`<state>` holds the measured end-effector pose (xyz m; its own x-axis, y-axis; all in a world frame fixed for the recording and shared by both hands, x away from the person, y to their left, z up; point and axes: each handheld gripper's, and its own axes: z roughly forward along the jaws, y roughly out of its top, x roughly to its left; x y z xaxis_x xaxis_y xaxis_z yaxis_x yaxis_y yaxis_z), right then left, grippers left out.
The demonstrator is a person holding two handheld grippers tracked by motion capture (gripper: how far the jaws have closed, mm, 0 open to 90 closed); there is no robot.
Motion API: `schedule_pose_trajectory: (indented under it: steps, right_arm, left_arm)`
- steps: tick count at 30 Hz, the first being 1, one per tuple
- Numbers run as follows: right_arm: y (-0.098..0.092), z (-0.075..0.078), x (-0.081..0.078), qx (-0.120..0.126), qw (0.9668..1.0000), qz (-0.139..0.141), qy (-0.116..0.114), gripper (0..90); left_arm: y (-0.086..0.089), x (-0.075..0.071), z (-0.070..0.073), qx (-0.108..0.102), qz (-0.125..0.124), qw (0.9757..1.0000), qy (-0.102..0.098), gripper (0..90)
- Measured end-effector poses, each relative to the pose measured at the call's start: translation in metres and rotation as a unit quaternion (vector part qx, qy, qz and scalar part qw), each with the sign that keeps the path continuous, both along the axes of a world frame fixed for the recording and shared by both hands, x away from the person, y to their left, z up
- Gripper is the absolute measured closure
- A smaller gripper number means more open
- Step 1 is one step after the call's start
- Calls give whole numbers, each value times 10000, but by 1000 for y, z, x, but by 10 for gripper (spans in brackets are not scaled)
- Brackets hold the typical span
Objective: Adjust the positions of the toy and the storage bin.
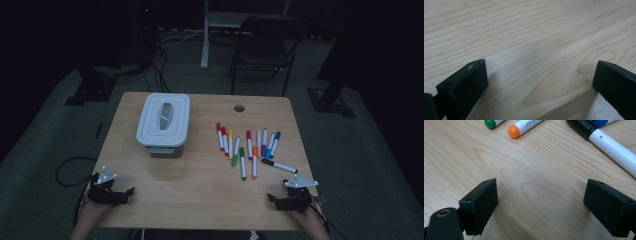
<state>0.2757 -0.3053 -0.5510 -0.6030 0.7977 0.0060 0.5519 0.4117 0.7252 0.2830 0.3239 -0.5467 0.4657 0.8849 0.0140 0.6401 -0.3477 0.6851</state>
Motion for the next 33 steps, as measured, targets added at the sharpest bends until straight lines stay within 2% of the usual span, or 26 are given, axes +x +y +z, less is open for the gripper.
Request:
schedule_pose_trajectory:
  steps: [6, 13, 15, 16, 17, 19, 20, 21, 23, 24, 25, 27, 29, 31, 32, 33]
  right_arm:
    - [0, 0, -1, 10, 9999, 126, -10, 126]
    - [1, 0, -1, 9, 10000, 87, -5, 125]
    - [-1, 0, -2, 95, 9999, 139, 30, 125]
    - [-3, 1, -3, 218, 9996, 134, 80, 125]
    - [-3, 1, -3, 218, 9996, 134, 80, 125]
    - [-8, 1, -5, 400, 9991, 80, 145, 125]
    - [-7, 1, -6, 292, 9995, -18, 101, 125]
    - [-7, 1, -6, 292, 9995, -18, 101, 125]
    - [-1, 0, -8, -13, 9999, -120, -20, 131]
    - [2, 0, -10, 55, 10000, -45, -12, 131]
    - [11, 2, -13, 13, 10000, 84, 21, 130]
    - [23, 7, -16, -289, 9992, 208, -180, 131]
    - [29, 11, -17, -288, 9990, 273, -221, 132]
    - [39, 18, -15, -51, 9989, 413, -224, 133]
    - [53, 24, -10, 242, 9982, 453, -320, 133]
    - [53, 24, -10, 242, 9982, 453, -320, 133]
  left_arm:
    - [0, 0, 0, -1, -10, 10000, 5, 6]
    - [0, -1, 0, 1, -15, 10000, 3, 6]
    - [-1, -2, 0, 11, 25, 10000, 3, 7]
    - [-1, -2, 0, 14, 31, 10000, 5, 6]
    - [-1, -2, 0, 14, 31, 10000, 5, 6]
    - [-1, -2, 0, 11, 55, 10000, 10, 6]
    - [-1, -2, 0, 9, 68, 10000, 11, 6]
    - [-1, -2, 0, 9, 68, 10000, 11, 6]
    - [-2, -2, 0, 10, 80, 10000, 11, 6]
    - [-2, -2, 0, 7, 89, 10000, 10, 6]
    - [-2, -2, 0, 7, 104, 9999, 10, 7]
    - [-2, -3, 1, -60, 94, 9999, 10, 7]
    - [0, -2, 2, -112, 127, 9998, -73, 7]
    - [2, 0, 4, -191, 95, 9997, -100, 7]
    - [3, 1, 6, -206, 102, 9996, -138, 7]
    - [3, 2, 7, -200, 106, 9996, -172, 7]
